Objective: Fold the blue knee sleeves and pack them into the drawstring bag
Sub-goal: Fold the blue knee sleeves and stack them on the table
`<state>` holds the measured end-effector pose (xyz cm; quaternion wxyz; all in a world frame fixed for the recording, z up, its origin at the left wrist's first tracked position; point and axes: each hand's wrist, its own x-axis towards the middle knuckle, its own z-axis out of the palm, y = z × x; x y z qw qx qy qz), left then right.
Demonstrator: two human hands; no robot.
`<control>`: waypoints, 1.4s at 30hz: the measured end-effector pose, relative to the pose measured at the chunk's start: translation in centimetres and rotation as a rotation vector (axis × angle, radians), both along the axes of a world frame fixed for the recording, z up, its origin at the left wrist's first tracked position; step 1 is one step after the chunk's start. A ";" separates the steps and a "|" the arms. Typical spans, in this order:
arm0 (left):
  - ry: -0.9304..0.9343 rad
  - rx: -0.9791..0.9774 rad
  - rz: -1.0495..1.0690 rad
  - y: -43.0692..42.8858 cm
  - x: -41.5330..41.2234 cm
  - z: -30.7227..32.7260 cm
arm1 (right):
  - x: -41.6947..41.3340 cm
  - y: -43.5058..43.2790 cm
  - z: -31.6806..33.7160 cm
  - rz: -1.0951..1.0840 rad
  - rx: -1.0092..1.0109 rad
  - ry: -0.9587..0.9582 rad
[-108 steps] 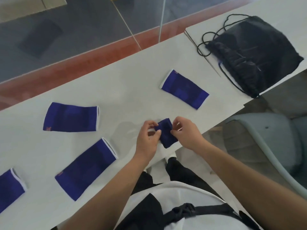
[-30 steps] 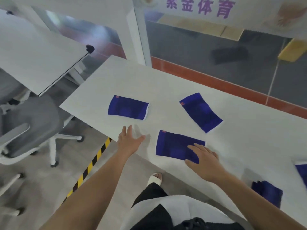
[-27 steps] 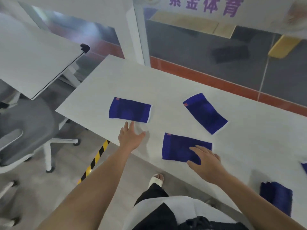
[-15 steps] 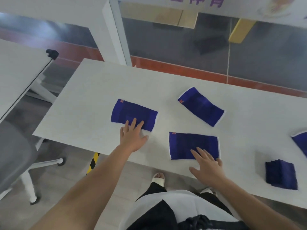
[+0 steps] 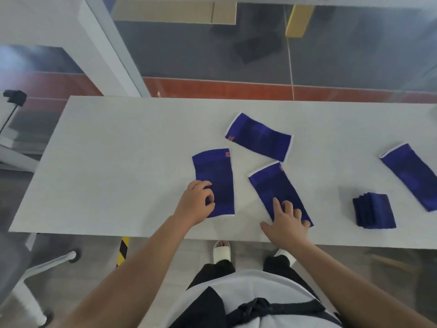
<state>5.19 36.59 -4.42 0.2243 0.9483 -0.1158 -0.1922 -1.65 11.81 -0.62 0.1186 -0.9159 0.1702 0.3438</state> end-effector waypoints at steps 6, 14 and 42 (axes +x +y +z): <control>0.008 -0.093 -0.035 -2.2 -4.6 0.2 | 0.0 0.7 0.4 0.015 0.158 -0.160; 0.402 -0.555 0.826 -4.7 -4.1 2.4 | 2.9 5.0 0.7 -0.679 0.690 -0.123; 0.672 -1.182 0.498 0.0 0.8 14.1 | 5.5 0.3 11.9 -0.778 1.311 -0.247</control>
